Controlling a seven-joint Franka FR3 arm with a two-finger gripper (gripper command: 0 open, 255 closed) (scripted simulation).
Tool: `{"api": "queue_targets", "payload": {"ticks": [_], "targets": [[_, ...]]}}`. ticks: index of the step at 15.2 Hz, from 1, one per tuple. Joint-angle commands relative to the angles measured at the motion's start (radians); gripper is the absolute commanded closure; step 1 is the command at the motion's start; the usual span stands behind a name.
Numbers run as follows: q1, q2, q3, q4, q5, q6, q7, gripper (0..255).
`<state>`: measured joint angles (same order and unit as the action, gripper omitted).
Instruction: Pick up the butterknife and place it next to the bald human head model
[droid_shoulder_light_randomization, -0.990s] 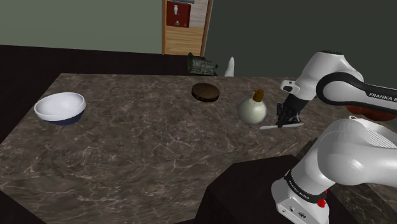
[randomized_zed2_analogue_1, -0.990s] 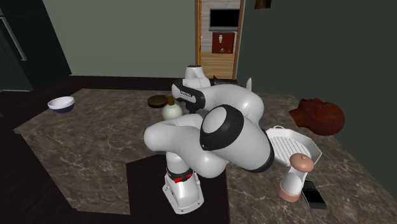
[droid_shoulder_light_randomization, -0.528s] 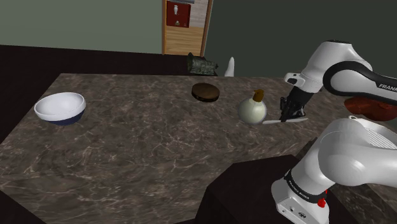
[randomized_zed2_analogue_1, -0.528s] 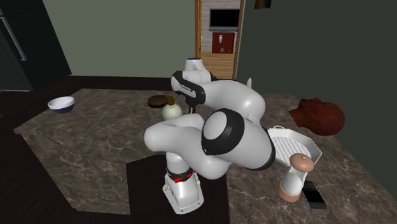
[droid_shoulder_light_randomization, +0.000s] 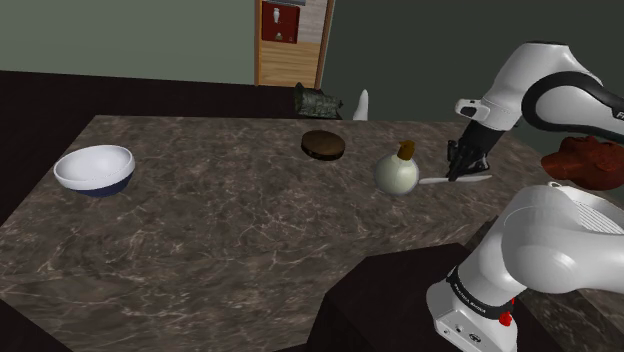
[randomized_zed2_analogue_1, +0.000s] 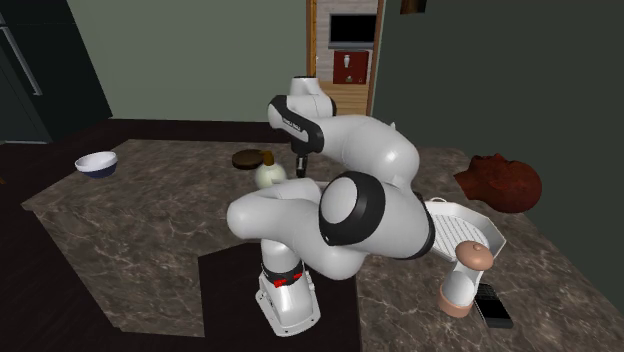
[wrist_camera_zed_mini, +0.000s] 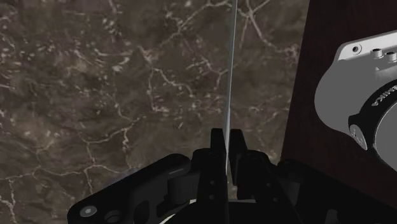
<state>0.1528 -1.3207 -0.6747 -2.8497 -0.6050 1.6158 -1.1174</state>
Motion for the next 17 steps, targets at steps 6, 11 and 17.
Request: {"api": "queue_targets", "payload": {"ticks": [6, 11, 17], "targets": [[0.031, 0.011, 0.065, 0.087, 0.063, -0.072, 0.001, 255], [0.052, 0.030, 0.104, 0.153, 0.102, -0.119, 0.002, 255], [0.074, 0.059, 0.145, 0.238, 0.143, -0.173, 0.001, 255]]}}
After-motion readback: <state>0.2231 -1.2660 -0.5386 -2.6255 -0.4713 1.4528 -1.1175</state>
